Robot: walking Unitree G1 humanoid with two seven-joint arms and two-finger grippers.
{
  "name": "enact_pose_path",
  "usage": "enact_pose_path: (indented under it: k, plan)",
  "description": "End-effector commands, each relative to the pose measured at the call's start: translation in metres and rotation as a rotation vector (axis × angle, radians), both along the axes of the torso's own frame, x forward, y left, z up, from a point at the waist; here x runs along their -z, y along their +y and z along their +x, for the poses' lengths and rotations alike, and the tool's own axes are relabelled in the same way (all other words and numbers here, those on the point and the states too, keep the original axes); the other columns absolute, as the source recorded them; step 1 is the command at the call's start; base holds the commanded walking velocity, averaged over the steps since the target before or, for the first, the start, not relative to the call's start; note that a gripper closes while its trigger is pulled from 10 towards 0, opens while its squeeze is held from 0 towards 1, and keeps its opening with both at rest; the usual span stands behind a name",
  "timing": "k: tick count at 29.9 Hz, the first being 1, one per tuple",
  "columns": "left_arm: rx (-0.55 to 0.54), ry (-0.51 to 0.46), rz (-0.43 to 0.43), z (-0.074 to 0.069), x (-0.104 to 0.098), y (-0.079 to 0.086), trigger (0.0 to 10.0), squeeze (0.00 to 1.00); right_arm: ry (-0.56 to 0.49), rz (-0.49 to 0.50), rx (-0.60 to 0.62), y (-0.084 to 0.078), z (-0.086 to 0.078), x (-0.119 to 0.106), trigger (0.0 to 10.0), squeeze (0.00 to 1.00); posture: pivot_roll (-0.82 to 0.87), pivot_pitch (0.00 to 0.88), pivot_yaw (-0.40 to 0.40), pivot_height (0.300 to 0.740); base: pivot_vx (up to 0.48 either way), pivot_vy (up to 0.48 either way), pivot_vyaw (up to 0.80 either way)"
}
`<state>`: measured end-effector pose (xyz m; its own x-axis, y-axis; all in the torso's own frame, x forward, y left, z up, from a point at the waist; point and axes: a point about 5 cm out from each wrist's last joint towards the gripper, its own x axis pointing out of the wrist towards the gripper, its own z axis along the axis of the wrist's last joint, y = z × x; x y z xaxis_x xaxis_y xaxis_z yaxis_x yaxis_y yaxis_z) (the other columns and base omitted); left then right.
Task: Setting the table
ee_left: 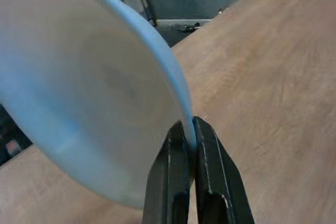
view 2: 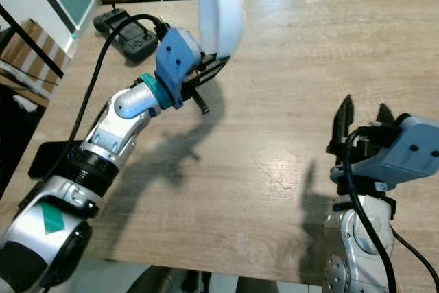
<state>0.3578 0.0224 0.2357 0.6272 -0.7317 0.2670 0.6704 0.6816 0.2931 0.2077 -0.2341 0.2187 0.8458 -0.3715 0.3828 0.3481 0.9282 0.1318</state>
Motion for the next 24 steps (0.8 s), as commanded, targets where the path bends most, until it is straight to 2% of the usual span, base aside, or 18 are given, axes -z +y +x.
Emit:
enact_pose_path:
  k: [1,11,24]
  plan:
    - [-0.028,0.033,-0.032,0.0008,0.0023,0.0078,10.0,0.00,-0.020,0.028,0.017,-0.0017,-0.0014,0.0000,10.0,0.00,-0.10,0.012,0.229,0.740,0.000,0.000,0.00]
    - [-0.068,0.084,-0.052,-0.0001,0.0028,0.0120,10.0,0.00,-0.010,0.033,0.017,0.0015,0.0013,0.0030,10.0,0.00,-0.12,0.000,0.239,0.740,0.000,0.000,0.00]
    - [-0.051,0.109,-0.040,-0.0076,0.0012,0.0116,10.0,0.00,0.011,0.039,0.055,-0.0032,-0.0028,0.0092,10.0,0.00,-0.12,0.001,0.250,0.740,-0.299,0.000,0.00]
